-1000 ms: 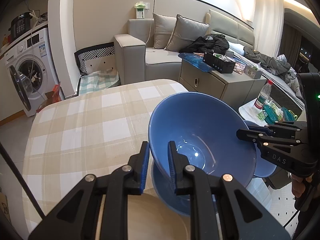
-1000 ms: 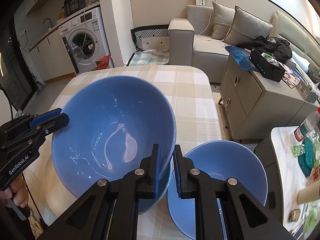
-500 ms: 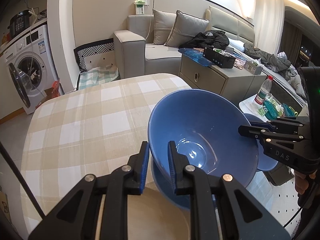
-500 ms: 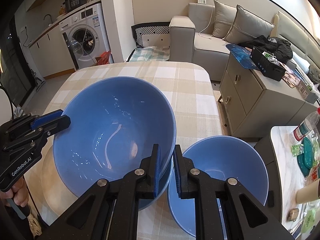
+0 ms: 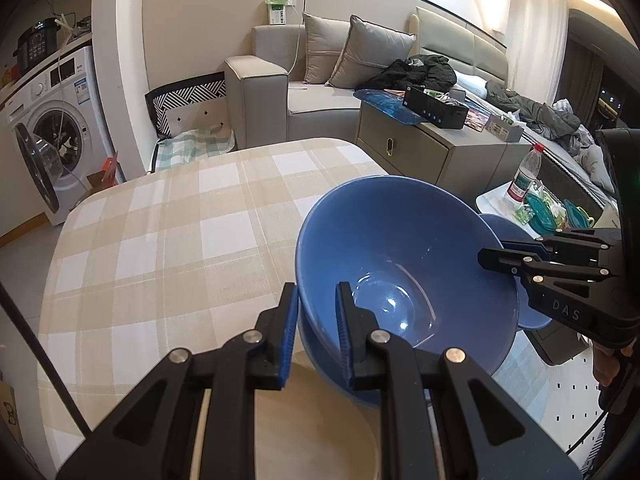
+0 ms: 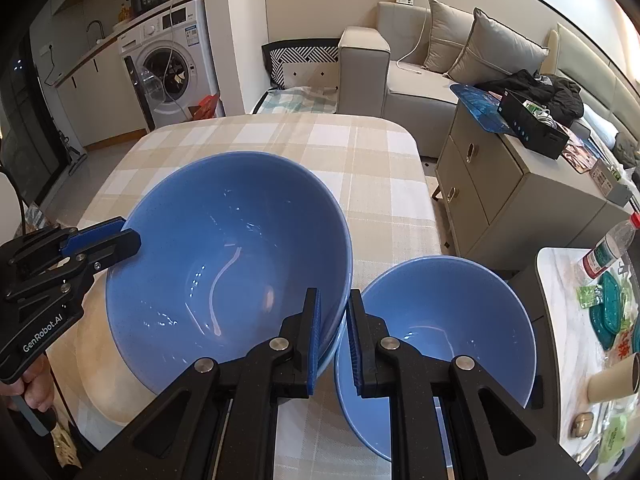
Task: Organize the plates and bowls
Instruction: 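Carry the gripped blue bowl with both grippers and lower it onto the table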
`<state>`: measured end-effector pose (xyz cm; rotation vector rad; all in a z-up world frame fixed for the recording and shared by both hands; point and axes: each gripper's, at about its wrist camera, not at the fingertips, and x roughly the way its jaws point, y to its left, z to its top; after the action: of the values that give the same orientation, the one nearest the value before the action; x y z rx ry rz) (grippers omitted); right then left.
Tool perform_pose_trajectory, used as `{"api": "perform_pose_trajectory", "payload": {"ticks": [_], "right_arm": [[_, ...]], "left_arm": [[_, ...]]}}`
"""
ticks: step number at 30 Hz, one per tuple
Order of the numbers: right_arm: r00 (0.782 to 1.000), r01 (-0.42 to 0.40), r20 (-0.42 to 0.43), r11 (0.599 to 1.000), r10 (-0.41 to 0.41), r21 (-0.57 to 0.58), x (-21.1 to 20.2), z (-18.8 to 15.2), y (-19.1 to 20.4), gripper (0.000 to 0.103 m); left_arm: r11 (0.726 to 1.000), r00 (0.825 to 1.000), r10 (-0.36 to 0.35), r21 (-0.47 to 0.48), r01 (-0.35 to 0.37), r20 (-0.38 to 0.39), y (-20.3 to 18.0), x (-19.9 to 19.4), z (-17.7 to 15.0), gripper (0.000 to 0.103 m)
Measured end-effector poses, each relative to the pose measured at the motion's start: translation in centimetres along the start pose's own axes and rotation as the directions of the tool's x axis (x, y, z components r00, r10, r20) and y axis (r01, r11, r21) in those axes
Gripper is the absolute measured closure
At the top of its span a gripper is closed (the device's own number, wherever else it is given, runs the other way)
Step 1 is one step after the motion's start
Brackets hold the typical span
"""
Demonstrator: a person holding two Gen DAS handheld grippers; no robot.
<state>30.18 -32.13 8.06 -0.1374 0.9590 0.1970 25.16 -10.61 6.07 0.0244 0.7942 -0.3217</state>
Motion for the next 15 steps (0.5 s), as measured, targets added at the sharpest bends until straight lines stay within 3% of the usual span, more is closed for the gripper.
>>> {"api": "perform_pose_trajectory", "payload": {"ticks": [15], "right_arm": [[1.0, 0.01, -0.02, 1.0, -0.01, -0.011, 0.62, -0.89, 0.24, 0.09]], "left_arm": [[1.0, 1.0, -0.004, 0.002, 0.004, -0.024, 0.04, 0.56, -0.78, 0.087]]}}
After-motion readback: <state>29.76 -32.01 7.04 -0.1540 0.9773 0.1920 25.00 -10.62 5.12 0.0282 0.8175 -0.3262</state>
